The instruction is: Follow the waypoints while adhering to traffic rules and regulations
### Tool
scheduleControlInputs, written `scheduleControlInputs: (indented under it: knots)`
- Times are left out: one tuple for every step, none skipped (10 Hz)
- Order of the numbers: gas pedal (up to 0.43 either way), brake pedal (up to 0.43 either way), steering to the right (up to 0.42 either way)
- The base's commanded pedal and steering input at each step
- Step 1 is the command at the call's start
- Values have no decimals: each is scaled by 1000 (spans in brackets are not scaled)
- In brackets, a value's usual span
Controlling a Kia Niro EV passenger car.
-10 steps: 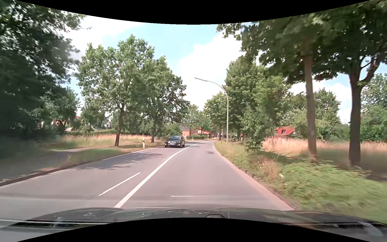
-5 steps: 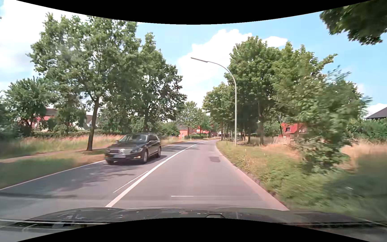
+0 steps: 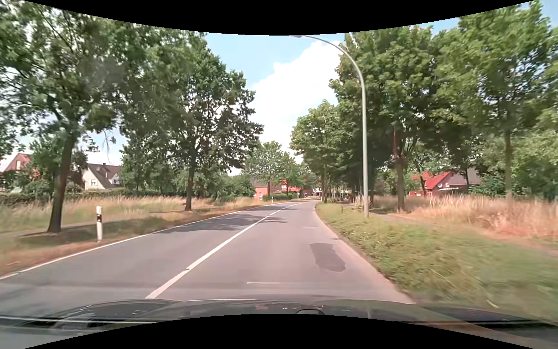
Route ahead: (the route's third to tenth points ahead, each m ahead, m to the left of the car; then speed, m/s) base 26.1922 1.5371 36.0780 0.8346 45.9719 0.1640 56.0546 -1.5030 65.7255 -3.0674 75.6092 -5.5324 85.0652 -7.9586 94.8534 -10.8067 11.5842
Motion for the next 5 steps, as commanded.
scheduleControlInputs:
  knots:
    - [138,0,3]
    - [138,0,3]
    - [138,0,3]
    - [138,0,3]
    - [150,0,6]
